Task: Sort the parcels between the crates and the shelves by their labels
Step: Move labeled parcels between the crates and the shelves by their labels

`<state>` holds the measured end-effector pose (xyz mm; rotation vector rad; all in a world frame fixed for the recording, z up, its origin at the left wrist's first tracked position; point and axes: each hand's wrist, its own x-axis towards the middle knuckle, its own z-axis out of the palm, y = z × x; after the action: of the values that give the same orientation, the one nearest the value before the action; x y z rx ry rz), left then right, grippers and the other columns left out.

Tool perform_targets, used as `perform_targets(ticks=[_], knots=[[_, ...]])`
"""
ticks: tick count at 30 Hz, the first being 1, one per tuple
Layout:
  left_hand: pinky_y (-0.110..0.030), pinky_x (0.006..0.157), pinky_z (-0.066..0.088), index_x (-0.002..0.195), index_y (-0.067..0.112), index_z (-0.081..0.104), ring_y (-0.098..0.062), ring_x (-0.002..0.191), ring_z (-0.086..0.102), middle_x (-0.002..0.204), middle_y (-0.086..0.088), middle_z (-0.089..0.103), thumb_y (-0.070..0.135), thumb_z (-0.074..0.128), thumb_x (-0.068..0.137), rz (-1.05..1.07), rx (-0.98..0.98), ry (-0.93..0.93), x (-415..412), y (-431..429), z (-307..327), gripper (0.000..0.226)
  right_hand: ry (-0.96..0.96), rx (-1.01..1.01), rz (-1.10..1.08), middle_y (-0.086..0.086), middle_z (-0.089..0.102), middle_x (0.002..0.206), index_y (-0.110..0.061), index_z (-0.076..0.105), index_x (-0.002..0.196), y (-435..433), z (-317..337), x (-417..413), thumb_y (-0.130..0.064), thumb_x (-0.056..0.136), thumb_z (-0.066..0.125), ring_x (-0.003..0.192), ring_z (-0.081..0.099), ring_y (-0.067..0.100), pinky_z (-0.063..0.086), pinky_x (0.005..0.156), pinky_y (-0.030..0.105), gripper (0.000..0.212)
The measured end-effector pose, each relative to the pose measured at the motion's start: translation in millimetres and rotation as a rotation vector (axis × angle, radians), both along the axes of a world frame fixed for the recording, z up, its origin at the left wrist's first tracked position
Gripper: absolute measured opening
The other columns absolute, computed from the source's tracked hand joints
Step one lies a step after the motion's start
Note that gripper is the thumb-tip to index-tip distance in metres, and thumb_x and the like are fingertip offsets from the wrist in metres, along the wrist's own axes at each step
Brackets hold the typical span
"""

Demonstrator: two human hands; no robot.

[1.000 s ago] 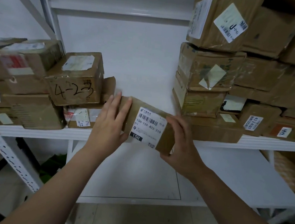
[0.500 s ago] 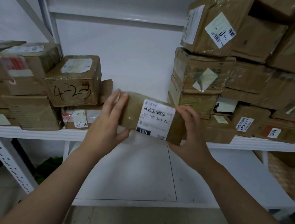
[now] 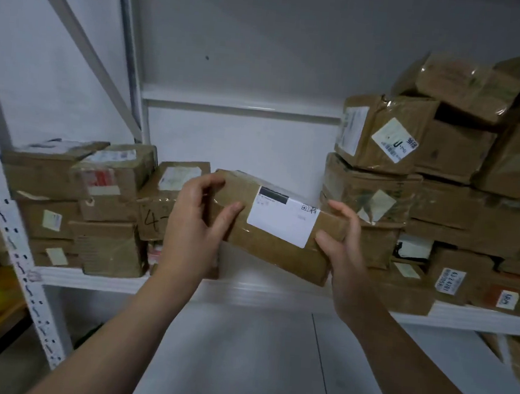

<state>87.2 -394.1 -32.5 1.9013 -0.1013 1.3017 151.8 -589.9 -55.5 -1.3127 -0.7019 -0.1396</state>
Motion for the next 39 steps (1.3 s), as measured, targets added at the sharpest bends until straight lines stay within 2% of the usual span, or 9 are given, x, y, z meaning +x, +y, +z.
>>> perform_targets(ticks=[3,8,11,13,14,19,25,35,39], knots=[[-0.016,0.097,0.039,0.117,0.024,0.047,-0.008,0.110,0.049,0.112,0.012,0.045,0.011,0.067,0.086,0.038,0.101,-0.037,-7.1,17.1,12.5,0.038,-0.119,-0.005,0.018,0.004,0.054,0.119,-0.042,0.044,0.124,11.5,9.2,-10.1,-0.034,0.058,0.061,0.102,0.058,0.012,0.050,0.081,0.026,0.068],[-0.036,0.108,0.034,0.128,0.012,0.052,-0.019,0.127,0.044,0.136,-0.004,0.050,0.025,0.062,0.089,0.222,0.395,0.109,-15.2,63.2,33.7,0.041,-0.240,-0.016,-0.259,0.003,0.043,0.132,-0.043,0.041,0.122,59.2,28.4,-25.3,-0.042,0.061,0.070,0.121,0.049,0.014,0.048,0.099,0.042,0.067],[-0.048,0.110,0.030,0.129,0.012,0.053,-0.030,0.131,0.040,0.139,-0.011,0.048,0.028,0.057,0.091,0.426,0.572,0.267,-15.9,100.2,33.9,0.041,-0.305,-0.064,-0.382,-0.019,0.032,0.125,-0.048,0.036,0.119,101.8,43.7,-26.7,-0.051,0.064,0.073,0.117,0.039,-0.011,0.042,0.098,0.016,0.067],[-0.048,0.112,0.023,0.130,0.014,0.052,-0.032,0.134,0.034,0.142,-0.013,0.045,0.029,0.055,0.092,0.553,0.605,0.392,-16.5,124.3,30.9,0.041,-0.324,-0.128,-0.423,-0.018,0.028,0.119,-0.046,0.036,0.122,135.2,52.2,-23.2,-0.058,0.062,0.074,0.111,0.037,-0.017,0.034,0.087,-0.001,0.072],[-0.048,0.112,0.020,0.131,0.014,0.050,-0.032,0.135,0.032,0.143,-0.012,0.043,0.030,0.053,0.093,0.602,0.616,0.451,-16.7,135.9,29.4,0.041,-0.328,-0.182,-0.443,-0.018,0.026,0.119,-0.043,0.037,0.124,152.6,55.3,-20.7,-0.060,0.061,0.074,0.108,0.039,-0.014,0.034,0.083,-0.001,0.076],[-0.043,0.094,0.036,0.132,0.012,0.049,-0.033,0.116,0.047,0.129,-0.012,0.054,0.018,0.048,0.092,0.573,0.690,0.570,-16.4,180.0,28.8,0.040,-0.416,-0.514,-0.577,-0.001,0.027,0.135,-0.035,0.037,0.134,220.1,50.8,-4.9,-0.058,0.069,0.075,0.123,0.038,0.020,0.047,0.090,0.034,0.079],[-0.041,0.086,0.038,0.125,0.012,0.056,-0.031,0.106,0.051,0.119,-0.010,0.058,0.016,0.050,0.092,0.456,0.729,0.493,-16.1,198.0,29.1,0.033,-0.397,-0.511,-0.557,0.001,0.027,0.143,-0.039,0.035,0.140,249.9,40.5,9.3,-0.046,0.089,0.060,0.128,0.033,0.022,0.044,0.096,0.041,0.057],[-0.038,0.094,0.040,0.130,0.013,0.050,-0.024,0.111,0.050,0.122,-0.007,0.055,0.018,0.050,0.094,0.290,0.599,0.380,-16.2,195.4,38.2,0.037,-0.420,-0.644,-0.596,0.005,0.031,0.148,-0.035,0.000,0.152,249.4,44.3,5.6,-0.047,0.090,0.058,0.130,0.037,0.024,0.042,0.094,0.036,0.085],[-0.032,0.093,0.039,0.130,0.015,0.050,-0.021,0.114,0.049,0.125,-0.005,0.054,0.017,0.053,0.092,0.251,0.559,0.238,-14.7,179.9,59.4,0.038,-0.459,-0.691,-0.653,0.003,0.030,0.149,-0.031,0.017,0.150,224.0,55.3,5.4,-0.041,0.093,0.056,0.134,0.030,0.021,0.039,0.093,0.031,0.070]])
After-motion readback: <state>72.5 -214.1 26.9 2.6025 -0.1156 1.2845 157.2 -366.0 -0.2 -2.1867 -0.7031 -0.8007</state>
